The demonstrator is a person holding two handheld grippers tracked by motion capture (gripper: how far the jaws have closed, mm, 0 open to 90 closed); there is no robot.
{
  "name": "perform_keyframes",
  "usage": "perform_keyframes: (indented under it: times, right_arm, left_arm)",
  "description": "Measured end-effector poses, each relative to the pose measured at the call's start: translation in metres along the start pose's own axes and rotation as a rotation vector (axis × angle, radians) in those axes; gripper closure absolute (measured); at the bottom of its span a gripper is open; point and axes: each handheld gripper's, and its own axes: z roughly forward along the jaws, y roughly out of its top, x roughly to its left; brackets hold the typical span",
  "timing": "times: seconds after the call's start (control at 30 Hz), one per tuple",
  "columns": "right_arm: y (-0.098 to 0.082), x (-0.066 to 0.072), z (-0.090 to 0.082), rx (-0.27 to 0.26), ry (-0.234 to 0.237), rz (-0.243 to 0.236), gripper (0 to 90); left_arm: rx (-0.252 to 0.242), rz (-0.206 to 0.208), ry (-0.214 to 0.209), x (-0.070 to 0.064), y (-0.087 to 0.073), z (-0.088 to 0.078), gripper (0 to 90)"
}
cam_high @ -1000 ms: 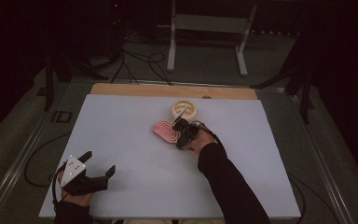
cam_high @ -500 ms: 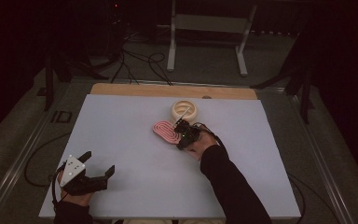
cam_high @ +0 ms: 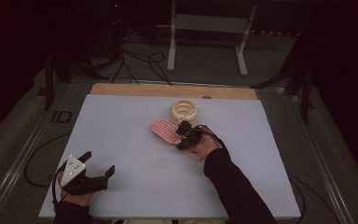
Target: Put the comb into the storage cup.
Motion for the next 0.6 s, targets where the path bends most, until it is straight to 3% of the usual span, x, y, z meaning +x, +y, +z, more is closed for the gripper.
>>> perform_keyframes:
  times: [0.33, 0.6]
  right_arm:
    - [-0.009, 0.004, -0.011, -0.061, 0.017, -0.025, 69.4]
    - [-0.015, 0.008, -0.028, -0.142, 0.027, -0.030, 69.4]
  left_arm:
    - [0.004, 0.004, -0.001, -0.001, 0.000, 0.001, 1.5]
    - [0.010, 0.005, -0.003, -0.002, -0.001, 0.002, 1.5]
